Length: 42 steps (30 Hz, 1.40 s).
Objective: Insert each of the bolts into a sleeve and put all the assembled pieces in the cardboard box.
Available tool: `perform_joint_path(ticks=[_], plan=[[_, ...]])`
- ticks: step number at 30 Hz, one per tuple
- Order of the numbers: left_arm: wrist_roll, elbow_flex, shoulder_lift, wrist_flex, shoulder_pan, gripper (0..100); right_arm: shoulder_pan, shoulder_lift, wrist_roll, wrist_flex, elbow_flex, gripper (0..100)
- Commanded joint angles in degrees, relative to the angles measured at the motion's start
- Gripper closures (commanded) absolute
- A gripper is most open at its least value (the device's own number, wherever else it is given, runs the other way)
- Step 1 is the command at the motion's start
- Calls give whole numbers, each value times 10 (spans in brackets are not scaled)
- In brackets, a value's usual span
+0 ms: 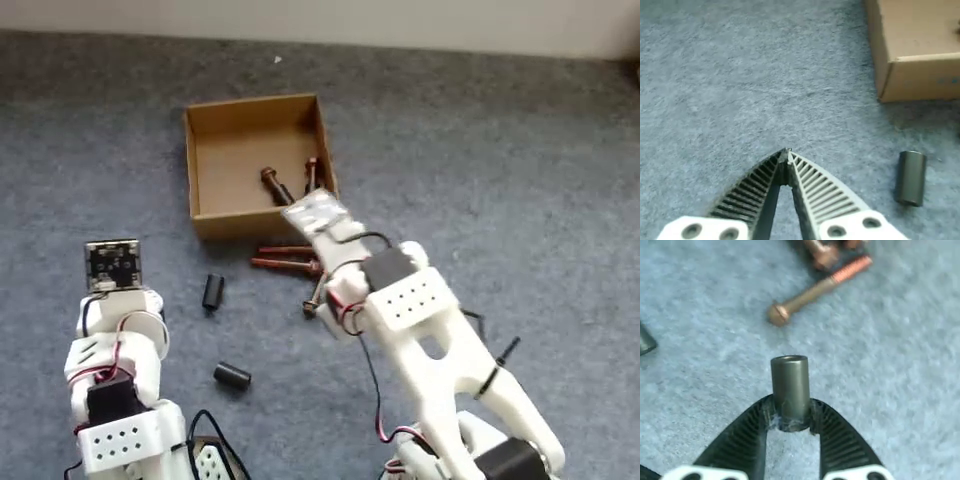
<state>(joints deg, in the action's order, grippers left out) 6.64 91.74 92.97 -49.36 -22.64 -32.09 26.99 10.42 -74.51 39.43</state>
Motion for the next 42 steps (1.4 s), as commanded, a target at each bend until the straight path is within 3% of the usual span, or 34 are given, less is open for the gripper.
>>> perform_joint_path(ticks=[1, 5, 11, 16, 30, 34, 40, 42], plan=[[37, -22, 4, 8, 55, 976, 45, 39, -40, -3, 15, 993], [96, -47, -2, -6, 107, 976, 85, 71, -76, 20, 45, 993], [182, -160, -3, -121, 164, 976, 124, 83, -94, 124, 128, 993], [222, -241, -51, -169, 210, 976, 161, 85, -96, 159, 151, 993], [350, -508, -557, -185, 342, 975, 293, 82, -97, 216, 156, 993], [385, -580, -673, -185, 378, 972, 327, 82, -127, 232, 156, 993], [396, -675, -836, -185, 404, 809, 347, 82, -132, 241, 156, 993], [396, -707, -889, -184, 408, 809, 349, 82, -132, 245, 157, 993]])
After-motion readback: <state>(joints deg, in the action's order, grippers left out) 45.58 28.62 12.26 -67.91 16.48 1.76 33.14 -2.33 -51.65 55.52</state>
